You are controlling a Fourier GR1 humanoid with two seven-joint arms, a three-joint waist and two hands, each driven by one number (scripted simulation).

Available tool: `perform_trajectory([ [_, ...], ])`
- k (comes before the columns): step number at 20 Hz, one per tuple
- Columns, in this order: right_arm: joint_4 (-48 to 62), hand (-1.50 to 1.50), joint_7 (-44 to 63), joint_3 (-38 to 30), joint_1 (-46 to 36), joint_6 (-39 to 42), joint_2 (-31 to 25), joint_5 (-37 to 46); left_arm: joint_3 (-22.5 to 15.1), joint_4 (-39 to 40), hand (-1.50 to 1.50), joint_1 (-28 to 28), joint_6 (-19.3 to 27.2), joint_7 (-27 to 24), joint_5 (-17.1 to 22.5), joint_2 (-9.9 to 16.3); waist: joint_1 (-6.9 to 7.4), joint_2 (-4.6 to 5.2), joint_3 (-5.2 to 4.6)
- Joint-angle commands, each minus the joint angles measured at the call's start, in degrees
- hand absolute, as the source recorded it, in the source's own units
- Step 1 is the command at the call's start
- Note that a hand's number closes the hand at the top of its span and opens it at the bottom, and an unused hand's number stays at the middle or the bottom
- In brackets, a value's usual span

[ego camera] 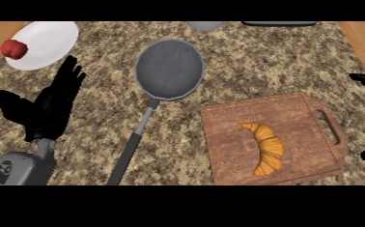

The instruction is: Pick the croissant from the cutting board and place it in the pan

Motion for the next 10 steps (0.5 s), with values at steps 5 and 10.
perform_trajectory([
  [5,-8.86,-1.5,10.15,7.34,-7.0,0.72,-4.67,13.58,-0.46,0.73,0.0,-1.98,1.15,1.02,-2.11,-2.06,-0.02,0.09,-0.12],
  [10,-12.69,-1.5,20.97,13.21,-13.31,4.5,-2.7,18.47,-0.05,-0.43,0.0,-0.07,-0.49,1.32,-2.15,-2.13,0.54,0.1,-0.11],
])
